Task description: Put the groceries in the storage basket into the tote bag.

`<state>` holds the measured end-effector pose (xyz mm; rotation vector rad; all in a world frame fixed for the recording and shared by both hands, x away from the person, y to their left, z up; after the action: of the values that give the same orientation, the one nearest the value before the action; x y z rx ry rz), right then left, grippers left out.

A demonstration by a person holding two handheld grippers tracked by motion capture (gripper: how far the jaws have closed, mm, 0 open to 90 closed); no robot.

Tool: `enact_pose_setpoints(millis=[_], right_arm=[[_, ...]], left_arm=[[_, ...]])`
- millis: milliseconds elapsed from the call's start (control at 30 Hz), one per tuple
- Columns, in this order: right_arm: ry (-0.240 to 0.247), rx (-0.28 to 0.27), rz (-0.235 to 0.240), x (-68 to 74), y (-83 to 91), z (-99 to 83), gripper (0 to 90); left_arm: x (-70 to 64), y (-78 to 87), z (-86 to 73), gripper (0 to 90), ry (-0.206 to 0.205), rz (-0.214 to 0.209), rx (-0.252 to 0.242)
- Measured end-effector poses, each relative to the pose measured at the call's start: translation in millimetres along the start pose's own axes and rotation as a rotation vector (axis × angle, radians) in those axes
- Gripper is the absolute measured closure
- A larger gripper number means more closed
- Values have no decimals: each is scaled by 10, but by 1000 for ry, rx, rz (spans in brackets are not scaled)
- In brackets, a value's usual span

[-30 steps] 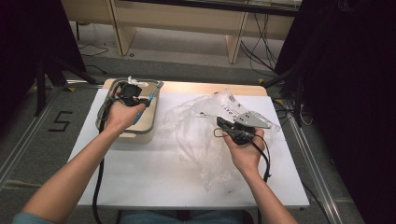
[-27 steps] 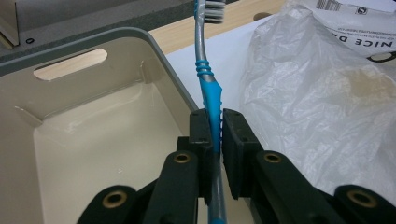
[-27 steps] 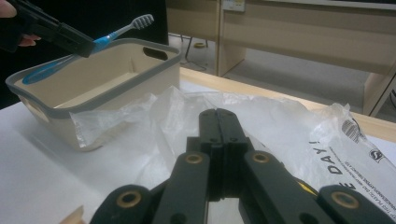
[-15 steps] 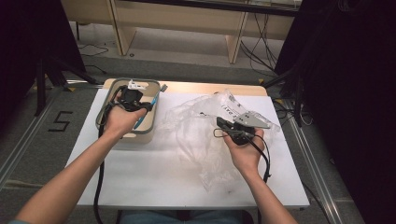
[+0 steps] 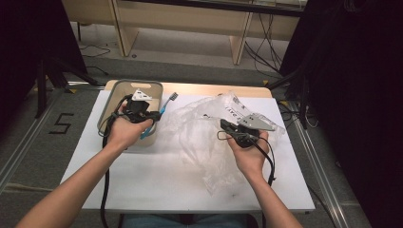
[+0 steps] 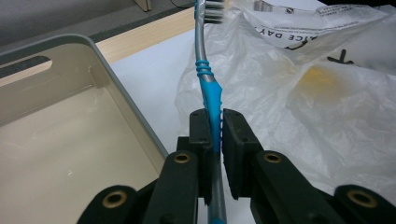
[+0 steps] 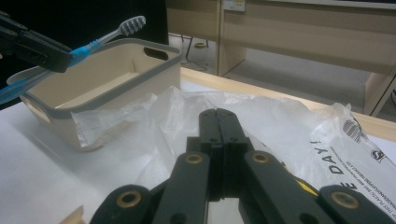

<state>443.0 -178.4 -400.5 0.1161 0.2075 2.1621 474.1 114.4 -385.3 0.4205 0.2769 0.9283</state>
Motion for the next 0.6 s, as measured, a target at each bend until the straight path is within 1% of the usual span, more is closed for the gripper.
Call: enact_pose_setpoints(millis=[133, 233, 300, 367, 600], right_arm=[[1, -3, 2, 2, -1, 2, 900], [0, -3, 2, 4, -1, 2, 900], [-1, -1, 2, 6, -1, -1, 900], [-1, 0, 3, 6, -1, -2, 900], [-1, 1, 4, 10, -8, -5, 900]], left_arm=[[-85, 27, -16, 824, -10, -29, 4], [-133, 42, -24, 824, -1, -53, 4], [-162, 51, -34, 824, -11, -53, -1], [-203, 61, -56, 824, -15, -65, -1], [-320, 75, -123, 824, -40, -93, 15]])
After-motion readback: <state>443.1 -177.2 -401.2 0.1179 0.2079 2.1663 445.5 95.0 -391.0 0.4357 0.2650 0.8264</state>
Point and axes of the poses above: each handheld gripper's, and its own axes: y roughly backward along the jaws, z roughly out of its top, x roughly to its left, the point moved 4 cm from there along -y, roughly forward along the jaws, and after that the axes turned 9 degrees about -x, right-handed, at the moved point
